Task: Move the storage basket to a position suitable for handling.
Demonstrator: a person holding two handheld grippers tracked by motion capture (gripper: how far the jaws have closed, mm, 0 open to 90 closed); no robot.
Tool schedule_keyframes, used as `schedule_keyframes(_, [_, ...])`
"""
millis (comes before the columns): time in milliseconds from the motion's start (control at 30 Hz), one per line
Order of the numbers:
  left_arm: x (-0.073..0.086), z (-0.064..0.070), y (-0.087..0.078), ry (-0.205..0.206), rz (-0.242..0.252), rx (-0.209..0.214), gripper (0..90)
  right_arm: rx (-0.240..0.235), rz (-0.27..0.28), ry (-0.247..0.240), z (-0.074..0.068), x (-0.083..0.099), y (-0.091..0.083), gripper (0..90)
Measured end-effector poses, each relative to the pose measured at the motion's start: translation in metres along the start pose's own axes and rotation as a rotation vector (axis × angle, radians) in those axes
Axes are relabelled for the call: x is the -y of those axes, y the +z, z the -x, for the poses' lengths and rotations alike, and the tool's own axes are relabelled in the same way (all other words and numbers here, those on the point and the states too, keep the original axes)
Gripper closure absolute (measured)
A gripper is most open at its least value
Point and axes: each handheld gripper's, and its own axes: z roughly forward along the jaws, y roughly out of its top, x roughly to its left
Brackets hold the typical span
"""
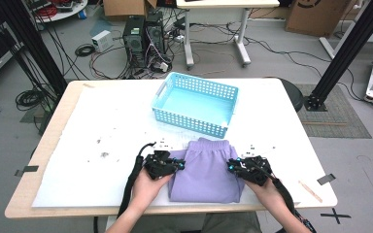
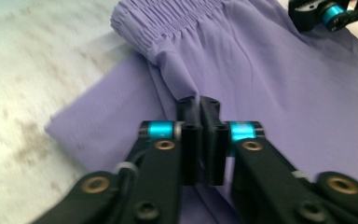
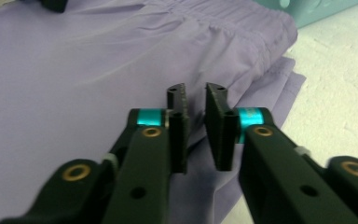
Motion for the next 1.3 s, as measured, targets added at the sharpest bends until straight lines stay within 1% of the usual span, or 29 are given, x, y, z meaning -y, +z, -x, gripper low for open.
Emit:
schedule_keyframes(67, [-0.003,0.001,0.002,0.02,0.019,-0.018,88.0,0.009,0.008,-0.007,0.0,-0.001,0.0,85.9])
schedule_keyframes(167, [-0.005,0.001,0.004,0.025,0.031,-0.021,87.8,0.015,0.014,-0.002,0.003,-0.002,-0.001,84.7])
schedule_keyframes(200, [-0.005,0.001,0.003,0.013,0.042,-0.029,83.6,0.015,0.018,0.002,0.003,-0.002,-0.001,78.5])
schedule_keyframes(233, [-0.006,0.0,0.002,0.001,0.048,-0.048,70.0,0.027,0.034,0.006,0.005,-0.003,-0.003,73.6])
schedule_keyframes(267, [-0.006,-0.001,0.0,-0.016,0.073,-0.053,60.9,0.029,0.048,0.014,0.006,-0.003,-0.005,70.4])
schedule_keyframes(333, [-0.009,-0.006,-0.007,-0.017,0.129,-0.089,52.3,0.061,0.092,0.026,0.011,-0.005,-0.008,60.7])
schedule_keyframes(367, [-0.01,-0.01,-0.012,-0.006,0.151,-0.12,47.1,0.077,0.11,0.034,0.014,-0.008,-0.009,56.9])
schedule_keyframes(400, [-0.012,-0.015,-0.015,0.003,0.176,-0.157,41.4,0.105,0.135,0.056,0.02,-0.014,-0.007,50.0])
schedule_keyframes(433, [-0.014,-0.019,-0.018,0.007,0.189,-0.18,41.4,0.105,0.135,0.056,0.02,-0.014,-0.007,50.0])
schedule_keyframes(467, [-0.017,-0.03,-0.022,0.005,0.208,-0.216,39.8,0.12,0.147,0.058,0.023,-0.017,-0.006,47.2])
schedule_keyframes(533, [-0.02,-0.045,-0.025,-0.023,0.217,-0.247,34.5,0.15,0.156,0.073,0.031,-0.026,0.004,43.4])
schedule_keyframes(567, [-0.021,-0.051,-0.026,-0.046,0.223,-0.255,33.5,0.161,0.157,0.084,0.034,-0.03,0.008,41.7])
schedule_keyframes(600, [-0.023,-0.062,-0.028,-0.073,0.226,-0.254,32.4,0.168,0.155,0.096,0.036,-0.033,0.011,40.8])
schedule_keyframes(633, [-0.024,-0.073,-0.03,-0.102,0.238,-0.245,30.9,0.167,0.156,0.115,0.039,-0.038,0.016,39.4])
schedule_keyframes(667, [-0.024,-0.079,-0.031,-0.116,0.246,-0.237,30.3,0.175,0.152,0.122,0.042,-0.046,0.024,38.1])
schedule_keyframes(733, [-0.023,-0.091,-0.033,-0.147,0.288,-0.231,30.2,0.187,0.149,0.125,0.042,-0.05,0.028,37.6])
schedule_keyframes(767, [-0.022,-0.096,-0.033,-0.149,0.305,-0.229,30.2,0.191,0.152,0.12,0.043,-0.054,0.032,37.4])
schedule_keyframes(833, [-0.02,-0.102,-0.032,-0.138,0.297,-0.241,30.2,0.195,0.145,0.129,0.045,-0.06,0.039,38.7])
schedule_keyframes(867, [-0.02,-0.105,-0.031,-0.139,0.275,-0.239,30.3,0.192,0.134,0.13,0.046,-0.062,0.043,43.3])
schedule_keyframes(900, [-0.02,-0.107,-0.03,-0.143,0.26,-0.235,30.3,0.194,0.12,0.117,0.047,-0.064,0.046,51.1])
schedule_keyframes(933, [-0.02,-0.108,-0.029,-0.142,0.25,-0.233,30.3,0.218,0.108,0.104,0.048,-0.065,0.049,51.4])
schedule_keyframes(967, [-0.02,-0.108,-0.028,-0.142,0.254,-0.236,30.3,0.212,0.105,0.11,0.05,-0.065,0.05,52.8])
schedule_keyframes(1000, [-0.02,-0.108,-0.028,-0.135,0.254,-0.233,30.3,0.211,0.102,0.118,0.054,-0.064,0.049,62.5])
schedule_keyframes(1100, [-0.022,-0.109,-0.026,-0.105,0.251,-0.232,30.3,0.228,0.105,0.113,0.059,-0.063,0.046,63.4])
schedule_keyframes(1133, [-0.024,-0.109,-0.025,-0.092,0.25,-0.235,30.3,0.246,0.104,0.13,0.066,-0.061,0.044,63.4])
schedule_keyframes(1167, [-0.025,-0.11,-0.025,-0.084,0.254,-0.239,30.3,0.246,0.104,0.13,0.066,-0.061,0.044,63.4])
schedule_keyframes(1200, [-0.026,-0.11,-0.024,-0.076,0.256,-0.24,30.3,0.257,0.103,0.136,0.07,-0.061,0.043,63.4])
schedule_keyframes(1233, [-0.028,-0.111,-0.023,-0.073,0.254,-0.241,30.3,0.264,0.104,0.153,0.074,-0.06,0.042,62.8])
schedule_keyframes(1300, [-0.029,-0.113,-0.02,-0.055,0.274,-0.255,30.3,0.272,0.105,0.168,0.082,-0.059,0.041,59.4])
